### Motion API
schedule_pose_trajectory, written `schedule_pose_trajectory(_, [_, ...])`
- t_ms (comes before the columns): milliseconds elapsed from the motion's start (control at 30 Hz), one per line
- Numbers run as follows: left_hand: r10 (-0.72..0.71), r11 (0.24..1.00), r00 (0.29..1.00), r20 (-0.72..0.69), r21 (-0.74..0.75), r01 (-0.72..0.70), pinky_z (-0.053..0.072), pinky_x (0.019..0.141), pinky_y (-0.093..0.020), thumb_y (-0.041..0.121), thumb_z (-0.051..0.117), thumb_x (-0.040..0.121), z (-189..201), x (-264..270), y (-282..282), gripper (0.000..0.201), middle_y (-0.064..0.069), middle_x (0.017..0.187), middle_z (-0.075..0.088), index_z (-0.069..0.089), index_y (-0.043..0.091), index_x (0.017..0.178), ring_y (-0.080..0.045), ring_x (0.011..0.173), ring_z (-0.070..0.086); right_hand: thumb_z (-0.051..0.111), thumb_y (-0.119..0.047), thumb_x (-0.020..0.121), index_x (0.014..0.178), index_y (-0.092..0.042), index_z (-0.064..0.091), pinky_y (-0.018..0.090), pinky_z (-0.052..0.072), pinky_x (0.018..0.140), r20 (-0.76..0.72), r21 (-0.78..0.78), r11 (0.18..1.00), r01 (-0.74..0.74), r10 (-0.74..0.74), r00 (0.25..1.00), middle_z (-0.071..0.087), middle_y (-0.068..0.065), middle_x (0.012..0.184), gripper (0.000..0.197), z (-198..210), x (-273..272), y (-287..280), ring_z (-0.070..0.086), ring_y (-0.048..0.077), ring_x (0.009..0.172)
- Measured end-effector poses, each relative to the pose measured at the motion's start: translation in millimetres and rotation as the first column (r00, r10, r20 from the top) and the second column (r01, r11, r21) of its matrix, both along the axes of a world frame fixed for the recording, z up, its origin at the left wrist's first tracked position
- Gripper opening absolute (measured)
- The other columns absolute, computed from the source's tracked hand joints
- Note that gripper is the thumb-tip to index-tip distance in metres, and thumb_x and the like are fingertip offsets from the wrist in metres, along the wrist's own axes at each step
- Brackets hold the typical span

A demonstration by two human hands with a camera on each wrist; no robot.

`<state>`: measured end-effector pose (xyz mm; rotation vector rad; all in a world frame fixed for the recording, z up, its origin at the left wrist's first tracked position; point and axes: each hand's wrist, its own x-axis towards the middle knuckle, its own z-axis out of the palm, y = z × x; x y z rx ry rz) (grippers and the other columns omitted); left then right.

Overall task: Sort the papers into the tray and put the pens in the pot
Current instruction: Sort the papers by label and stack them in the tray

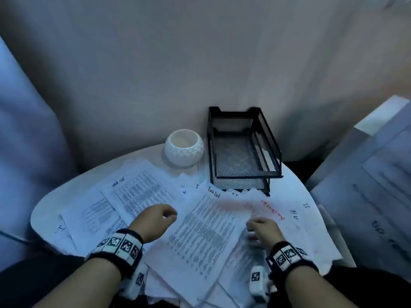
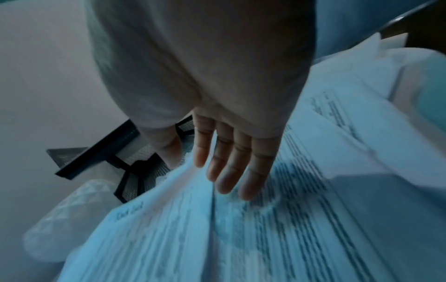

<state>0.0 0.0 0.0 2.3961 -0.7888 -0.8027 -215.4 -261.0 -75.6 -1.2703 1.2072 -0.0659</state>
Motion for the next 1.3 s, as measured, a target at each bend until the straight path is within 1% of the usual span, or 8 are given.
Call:
schedule_pose_trajectory(233, [0.053,0.998,0.998,0.045,-0.022,-0.053,0.050,0.086,-0.028,0.034,0.061,0.101,-10,-7,27,0.015,0.016,0.110,0.071,0.073,0.031,0.110,-0.002,0.098,0.063,0.064,-0.008,0.092,0.089,-0.013,0.046,0.027,0.029,0.049,-0.099,0.080,0.997,-0.014,0.022,0.995,0.045,0.009,0.062,0.019,-24,1,30,0.038,0.016,0.044])
schedule_pose_trajectory(433, [0.081,0.996,0.997,0.002,-0.048,-0.081,0.052,0.093,-0.034,0.033,0.062,0.100,-13,-3,37,0.012,0.021,0.105,0.069,0.073,0.035,0.104,-0.003,0.101,0.064,0.080,-0.021,0.083,0.117,-0.019,0.041,0.035,0.056,0.053,-0.186,-0.132,0.991,-0.024,-0.001,0.983,0.066,0.012,0.093,0.052,-26,17,45,0.069,0.030,0.064])
schedule_pose_trajectory(500, [0.082,0.995,0.997,0.002,-0.065,-0.082,0.052,0.094,-0.034,0.032,0.062,0.100,-13,-1,36,0.011,0.022,0.104,0.069,0.072,0.036,0.103,-0.004,0.102,0.064,0.077,-0.012,0.084,0.111,-0.011,0.054,0.044,0.064,0.060,-0.175,-0.202,0.979,-0.033,-0.003,0.985,0.072,0.018,0.094,0.035,-21,22,48,0.075,0.034,0.073])
schedule_pose_trajectory(600, [0.081,0.993,0.997,-0.005,-0.091,-0.081,0.051,0.097,-0.034,0.033,0.063,0.099,-15,4,37,0.011,0.018,0.111,0.070,0.069,0.036,0.108,-0.006,0.105,0.065,0.069,-0.007,0.089,0.093,0.008,0.072,0.058,0.062,0.073,-0.079,-0.294,0.952,-0.086,0.066,0.995,0.073,0.029,0.092,0.016,-3,32,56,0.075,0.038,0.078])
schedule_pose_trajectory(700, [0.083,0.993,0.996,-0.014,-0.086,-0.083,0.050,0.094,-0.035,0.036,0.065,0.098,-15,11,39,0.040,0.007,0.137,0.063,0.060,0.032,0.137,-0.012,0.105,0.066,0.066,-0.014,0.097,0.093,-0.008,0.074,0.049,0.064,0.081,0.104,-0.337,0.937,-0.089,0.131,0.986,0.077,0.013,0.093,0.011,29,42,69,0.076,0.030,0.087])
schedule_pose_trajectory(900, [0.169,0.953,0.971,-0.168,-0.225,-0.204,0.046,0.108,-0.051,0.044,0.079,0.087,-7,15,37,0.095,-0.001,0.149,0.049,0.020,0.031,0.162,-0.026,0.128,0.057,0.061,-0.003,0.099,0.103,-0.002,0.069,0.052,0.061,0.079,0.510,-0.078,0.997,0.008,0.033,0.860,0.069,0.020,0.095,0.009,60,41,85,0.068,0.033,0.084])
schedule_pose_trajectory(1100, [0.189,0.902,0.962,-0.195,-0.353,-0.249,0.059,0.080,-0.046,0.020,0.079,0.090,6,-10,30,0.018,-0.015,0.096,0.075,0.069,0.011,0.101,-0.040,0.090,0.073,0.063,-0.005,0.099,0.103,-0.002,0.071,0.046,0.060,0.078,0.487,-0.040,0.996,0.076,-0.047,0.872,0.073,0.014,0.100,0.009,44,28,83,0.069,0.031,0.092])
schedule_pose_trajectory(1300, [0.286,0.879,0.950,-0.127,-0.359,-0.313,0.050,0.067,-0.033,0.020,0.074,0.094,8,-13,41,0.015,-0.020,0.086,0.076,0.073,0.006,0.088,-0.040,0.081,0.072,0.063,-0.016,0.093,0.119,-0.017,0.067,0.031,0.055,0.082,-0.039,-0.377,0.862,0.340,-0.381,0.924,0.069,0.006,0.114,0.026,4,-18,37,0.066,0.022,0.095])
